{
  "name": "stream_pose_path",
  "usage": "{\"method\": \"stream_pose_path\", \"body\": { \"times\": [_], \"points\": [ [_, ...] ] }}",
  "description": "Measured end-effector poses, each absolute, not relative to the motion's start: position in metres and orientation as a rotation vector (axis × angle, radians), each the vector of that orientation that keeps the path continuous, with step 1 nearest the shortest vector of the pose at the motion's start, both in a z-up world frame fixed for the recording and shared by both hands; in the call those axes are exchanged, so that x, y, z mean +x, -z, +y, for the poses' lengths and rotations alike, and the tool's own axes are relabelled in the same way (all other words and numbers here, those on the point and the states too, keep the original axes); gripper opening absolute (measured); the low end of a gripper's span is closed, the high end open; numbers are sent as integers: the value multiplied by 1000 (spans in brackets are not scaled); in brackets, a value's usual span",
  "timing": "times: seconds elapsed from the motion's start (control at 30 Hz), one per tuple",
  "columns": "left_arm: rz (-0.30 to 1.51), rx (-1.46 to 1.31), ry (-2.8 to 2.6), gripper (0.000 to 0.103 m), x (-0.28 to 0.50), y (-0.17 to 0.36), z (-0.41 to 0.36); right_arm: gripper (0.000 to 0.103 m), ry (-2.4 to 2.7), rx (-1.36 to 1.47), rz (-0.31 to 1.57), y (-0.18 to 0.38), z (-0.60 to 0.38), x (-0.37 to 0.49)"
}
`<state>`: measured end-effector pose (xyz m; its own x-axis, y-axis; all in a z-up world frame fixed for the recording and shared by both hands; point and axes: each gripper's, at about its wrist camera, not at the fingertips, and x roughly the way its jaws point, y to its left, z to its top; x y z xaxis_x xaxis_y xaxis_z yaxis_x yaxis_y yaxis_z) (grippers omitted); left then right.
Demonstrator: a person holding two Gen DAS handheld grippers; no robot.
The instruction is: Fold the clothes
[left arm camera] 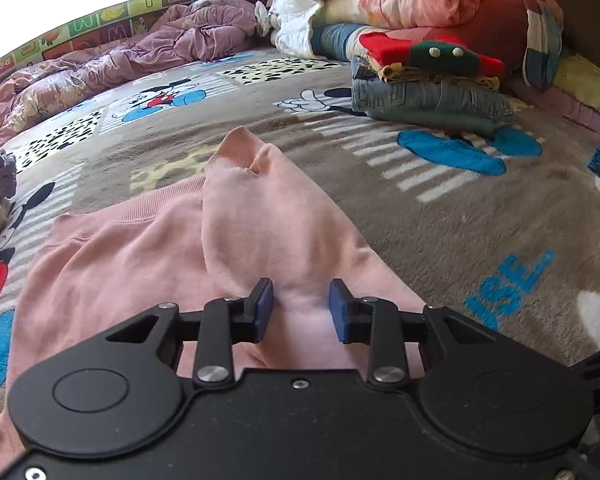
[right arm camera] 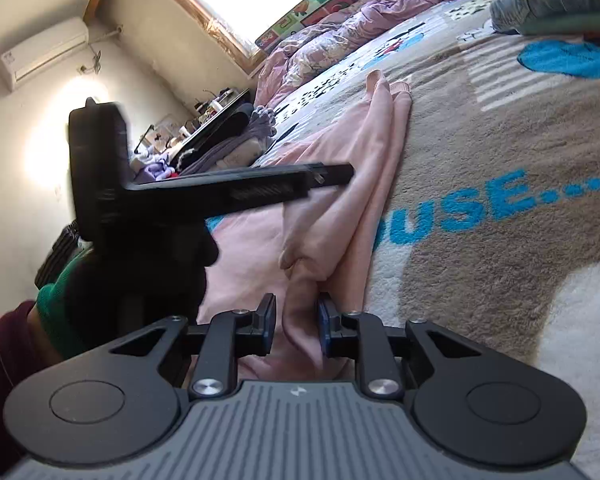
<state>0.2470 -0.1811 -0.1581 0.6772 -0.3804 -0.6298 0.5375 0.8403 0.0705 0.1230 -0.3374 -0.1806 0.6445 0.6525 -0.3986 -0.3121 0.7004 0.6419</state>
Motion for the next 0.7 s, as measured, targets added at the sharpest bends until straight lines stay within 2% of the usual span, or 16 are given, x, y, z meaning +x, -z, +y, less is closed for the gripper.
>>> {"method": "stream_pose_path", "body": {
  "times": [0.17,0.27,0.37,0.43,0.53,0.7],
  "points": [
    [628,237,522,30,245,142,-175,23,-549,220,596,161,-309,98],
    [597,214,508,30,253,129,-172,30,-509,137,562,151,-307,82],
    [583,220,500,30,273,122,-178,30,-438,74,481,141,-310,66],
    [585,220,496,30,290,122,-185,32,-400,3,376,137,-305,68],
    [588,220,489,29,317,122,-196,31,-410,-89,318,139,-286,87],
    [604,248,484,26,358,128,-216,33,-443,-103,455,156,-273,109]
  ]
}}
